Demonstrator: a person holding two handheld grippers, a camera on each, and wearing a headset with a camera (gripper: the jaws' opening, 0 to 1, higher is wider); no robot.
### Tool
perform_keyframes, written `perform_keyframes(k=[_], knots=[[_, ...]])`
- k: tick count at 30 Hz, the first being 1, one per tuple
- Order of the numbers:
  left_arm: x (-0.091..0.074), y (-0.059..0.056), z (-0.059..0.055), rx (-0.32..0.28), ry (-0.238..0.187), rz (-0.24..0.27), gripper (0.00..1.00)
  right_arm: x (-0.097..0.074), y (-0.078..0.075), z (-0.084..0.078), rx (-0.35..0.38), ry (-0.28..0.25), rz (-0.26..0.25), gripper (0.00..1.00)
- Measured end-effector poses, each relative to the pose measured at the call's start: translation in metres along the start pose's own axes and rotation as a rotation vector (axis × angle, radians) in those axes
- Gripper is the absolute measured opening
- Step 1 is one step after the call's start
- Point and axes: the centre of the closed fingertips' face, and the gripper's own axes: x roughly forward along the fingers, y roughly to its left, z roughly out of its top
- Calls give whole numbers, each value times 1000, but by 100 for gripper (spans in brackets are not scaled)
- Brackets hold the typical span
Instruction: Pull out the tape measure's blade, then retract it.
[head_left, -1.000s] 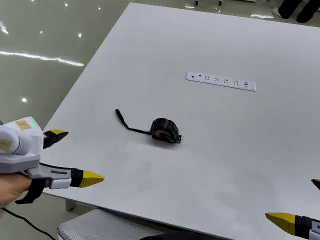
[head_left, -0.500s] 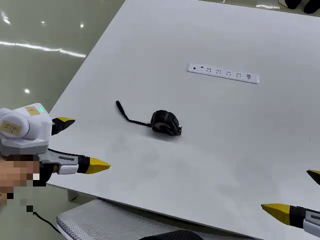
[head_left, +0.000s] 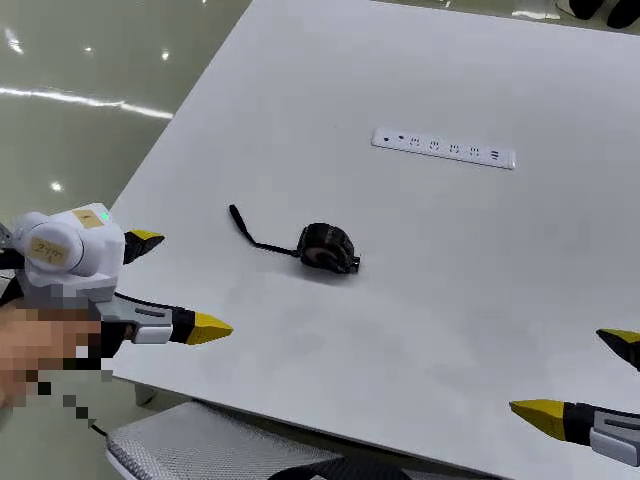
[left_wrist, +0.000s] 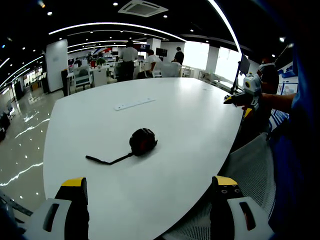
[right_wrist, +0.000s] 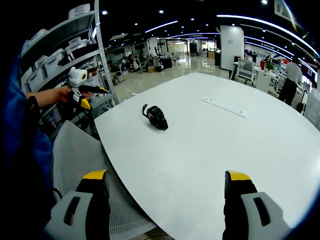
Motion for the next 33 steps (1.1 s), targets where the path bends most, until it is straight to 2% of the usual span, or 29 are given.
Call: perform_keyframes(k=[11,33], knots=[[14,3,-1,11,9,-13,100,11,-1,1,3,3,4,91],[36,13,12,23,11,-18,100,42,-9,14,-27,16,48,90]])
